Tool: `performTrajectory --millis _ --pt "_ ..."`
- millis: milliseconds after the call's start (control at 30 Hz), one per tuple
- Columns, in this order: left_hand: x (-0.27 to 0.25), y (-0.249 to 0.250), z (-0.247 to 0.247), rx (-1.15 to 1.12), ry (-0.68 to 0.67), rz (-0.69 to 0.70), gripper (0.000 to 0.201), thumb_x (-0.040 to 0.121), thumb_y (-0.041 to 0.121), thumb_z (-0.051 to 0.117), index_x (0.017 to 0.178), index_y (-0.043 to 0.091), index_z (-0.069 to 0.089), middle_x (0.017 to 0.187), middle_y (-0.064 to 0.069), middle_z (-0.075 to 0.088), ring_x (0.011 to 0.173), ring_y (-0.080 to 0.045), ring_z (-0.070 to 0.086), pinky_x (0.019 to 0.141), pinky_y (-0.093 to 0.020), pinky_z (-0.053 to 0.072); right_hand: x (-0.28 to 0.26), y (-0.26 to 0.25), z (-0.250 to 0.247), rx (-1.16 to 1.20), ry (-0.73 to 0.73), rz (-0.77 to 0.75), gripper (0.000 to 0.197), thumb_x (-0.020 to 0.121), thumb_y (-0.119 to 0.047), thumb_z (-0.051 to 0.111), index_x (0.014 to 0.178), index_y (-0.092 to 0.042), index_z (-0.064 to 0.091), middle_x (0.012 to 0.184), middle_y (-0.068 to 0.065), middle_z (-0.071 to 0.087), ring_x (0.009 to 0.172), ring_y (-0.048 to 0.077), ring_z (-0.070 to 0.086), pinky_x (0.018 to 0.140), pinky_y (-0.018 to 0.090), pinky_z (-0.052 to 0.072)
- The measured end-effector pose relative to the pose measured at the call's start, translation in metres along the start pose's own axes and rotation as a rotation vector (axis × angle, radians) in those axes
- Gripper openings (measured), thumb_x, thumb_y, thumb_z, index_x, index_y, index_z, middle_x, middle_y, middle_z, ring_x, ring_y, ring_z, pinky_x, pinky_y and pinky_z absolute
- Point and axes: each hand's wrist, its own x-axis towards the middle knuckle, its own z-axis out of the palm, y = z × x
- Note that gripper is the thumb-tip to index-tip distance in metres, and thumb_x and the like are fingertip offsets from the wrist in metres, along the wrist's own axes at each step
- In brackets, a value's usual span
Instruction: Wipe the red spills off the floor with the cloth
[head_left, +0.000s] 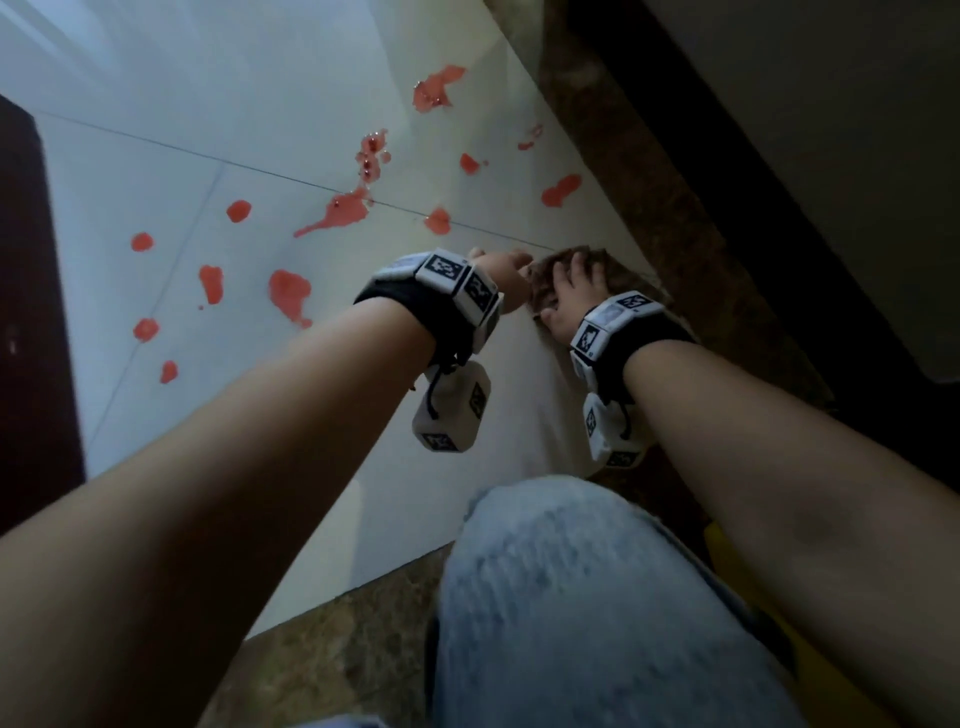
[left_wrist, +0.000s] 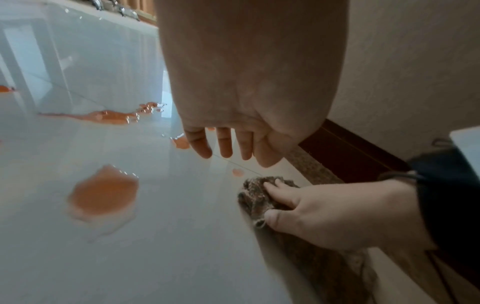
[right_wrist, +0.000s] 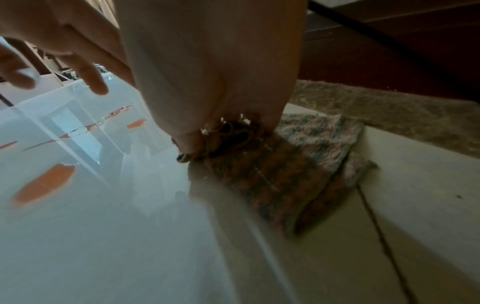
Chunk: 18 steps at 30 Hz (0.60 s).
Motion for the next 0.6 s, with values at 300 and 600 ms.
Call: performTrajectory --millis 300,600 --pt "0.021 -0.022 0.013 0.092 -0.041 0.067 0.065 0.089 0.003 0.037 0.149 0.026 0.025 0.154 0.0 0.03 0.137 -0.027 0.029 0.108 -0.03 0.03 0.013 0.0 0.0 0.033 0.029 -0.089 0.074 0.096 -0.027 0.047 0.152 -0.015 0.001 0.16 0.007 -0.01 0.147 0.034 -0.007 0.12 0.04 0.005" --pt "0.068 -0.024 0.051 0.13 0.115 0.222 0.068 0.091 0.021 0.041 0.151 0.027 0.011 0.159 0.01 0.016 0.14 -0.022 0.025 0.109 -0.037 0.026 0.023 -0.002 0.006 0.163 0.109 -0.063 0.067 0.097 -0.032 0.038 0.153 -0.018 0.004 0.16 0.003 -0.009 0.148 0.025 -0.008 0.119 0.042 0.005"
